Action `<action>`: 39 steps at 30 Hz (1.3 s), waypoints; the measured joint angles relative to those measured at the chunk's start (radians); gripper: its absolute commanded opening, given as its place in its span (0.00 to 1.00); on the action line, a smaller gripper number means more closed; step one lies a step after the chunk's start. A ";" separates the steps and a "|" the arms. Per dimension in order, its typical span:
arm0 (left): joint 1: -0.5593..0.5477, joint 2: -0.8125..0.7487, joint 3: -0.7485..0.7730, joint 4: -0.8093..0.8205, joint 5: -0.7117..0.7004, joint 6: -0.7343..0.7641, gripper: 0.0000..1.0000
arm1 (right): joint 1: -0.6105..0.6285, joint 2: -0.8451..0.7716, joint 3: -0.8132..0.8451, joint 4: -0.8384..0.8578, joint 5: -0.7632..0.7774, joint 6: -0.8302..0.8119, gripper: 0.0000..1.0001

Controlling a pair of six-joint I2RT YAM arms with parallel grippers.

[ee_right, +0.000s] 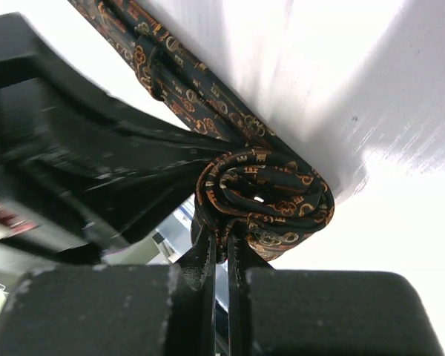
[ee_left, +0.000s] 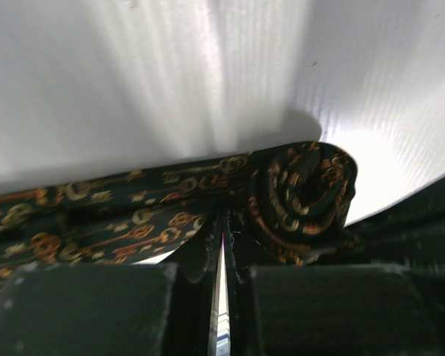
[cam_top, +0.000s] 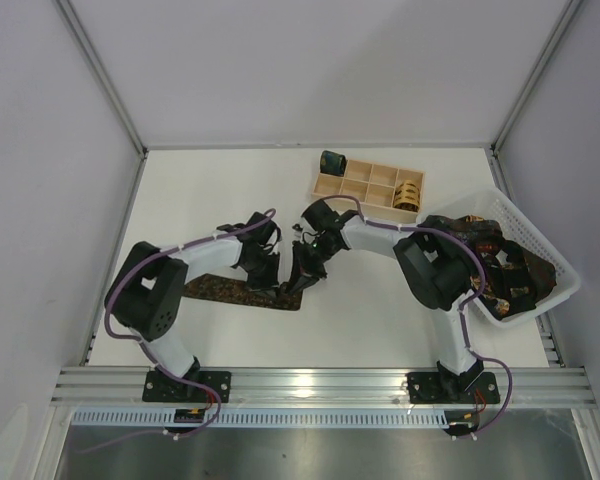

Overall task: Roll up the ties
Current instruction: Roll the tie

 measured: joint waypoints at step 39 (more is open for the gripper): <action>0.167 -0.139 -0.091 -0.001 -0.018 0.006 0.05 | 0.036 0.152 0.148 0.039 -0.092 -0.019 0.35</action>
